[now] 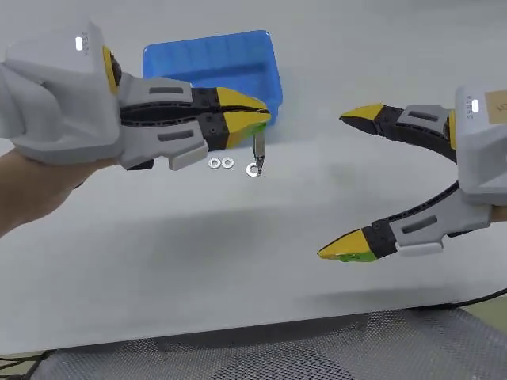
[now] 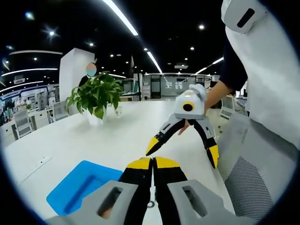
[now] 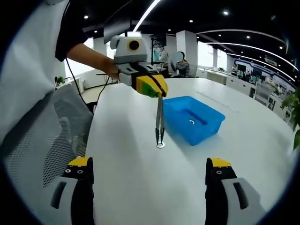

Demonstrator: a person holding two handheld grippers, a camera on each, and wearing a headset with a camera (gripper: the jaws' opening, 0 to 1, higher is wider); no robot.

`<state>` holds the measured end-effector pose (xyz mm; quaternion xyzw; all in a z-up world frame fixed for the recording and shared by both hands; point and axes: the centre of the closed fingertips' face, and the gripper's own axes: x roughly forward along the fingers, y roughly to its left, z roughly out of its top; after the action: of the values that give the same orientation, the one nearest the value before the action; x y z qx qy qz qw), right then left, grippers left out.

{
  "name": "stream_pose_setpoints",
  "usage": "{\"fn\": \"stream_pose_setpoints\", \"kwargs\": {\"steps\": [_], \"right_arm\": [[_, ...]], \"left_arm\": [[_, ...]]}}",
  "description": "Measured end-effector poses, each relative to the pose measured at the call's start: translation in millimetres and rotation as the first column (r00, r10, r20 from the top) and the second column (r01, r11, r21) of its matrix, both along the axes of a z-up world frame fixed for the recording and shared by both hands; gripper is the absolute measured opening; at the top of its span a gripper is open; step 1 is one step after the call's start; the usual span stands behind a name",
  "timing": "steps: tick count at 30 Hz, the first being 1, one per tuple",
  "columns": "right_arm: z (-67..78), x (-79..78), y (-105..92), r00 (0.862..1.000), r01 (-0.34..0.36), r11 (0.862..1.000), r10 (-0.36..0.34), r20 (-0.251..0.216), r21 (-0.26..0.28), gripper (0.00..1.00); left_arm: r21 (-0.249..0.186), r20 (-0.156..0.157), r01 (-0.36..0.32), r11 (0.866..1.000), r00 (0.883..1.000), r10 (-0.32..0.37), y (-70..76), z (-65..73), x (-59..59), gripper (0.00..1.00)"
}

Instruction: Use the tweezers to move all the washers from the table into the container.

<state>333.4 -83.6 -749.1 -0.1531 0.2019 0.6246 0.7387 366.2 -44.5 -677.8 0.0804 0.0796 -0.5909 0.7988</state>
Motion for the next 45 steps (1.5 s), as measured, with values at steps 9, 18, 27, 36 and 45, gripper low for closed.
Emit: {"fn": "stream_pose_setpoints", "kwargs": {"steps": [9,18,27,36,45], "right_arm": [[-2.0,-4.6,1.8,1.0,-0.008,1.0,0.008,-0.019,0.002,1.0],[-4.1,-4.9,5.9,0.999,-0.021,1.0,0.021,-0.033,0.002,1.0],[-7.1,-1.6,36.3,0.997,-0.062,0.998,0.063,-0.034,0.032,1.0],[-20.5,11.1,64.9,0.991,-0.1,0.994,0.104,-0.086,0.048,0.71],[-20.3,18.5,84.0,0.989,-0.106,0.991,0.113,-0.096,0.076,0.35]], "left_arm": [[0.008,-0.005,-0.005,1.0,1.0,0.005,4.8,-9.5,-0.4,0.04],[-0.022,-0.044,-0.009,1.0,0.999,0.008,8.0,-9.5,-0.7,0.04],[-0.008,-0.051,0.008,1.0,0.999,-0.009,7.2,-8.2,-1.9,0.04],[0.019,-0.062,0.023,1.0,0.998,-0.022,-1.0,-5.4,-4.6,0.04],[0.031,-0.072,0.031,0.999,0.997,-0.029,3.4,-5.4,-8.5,0.04]]}}
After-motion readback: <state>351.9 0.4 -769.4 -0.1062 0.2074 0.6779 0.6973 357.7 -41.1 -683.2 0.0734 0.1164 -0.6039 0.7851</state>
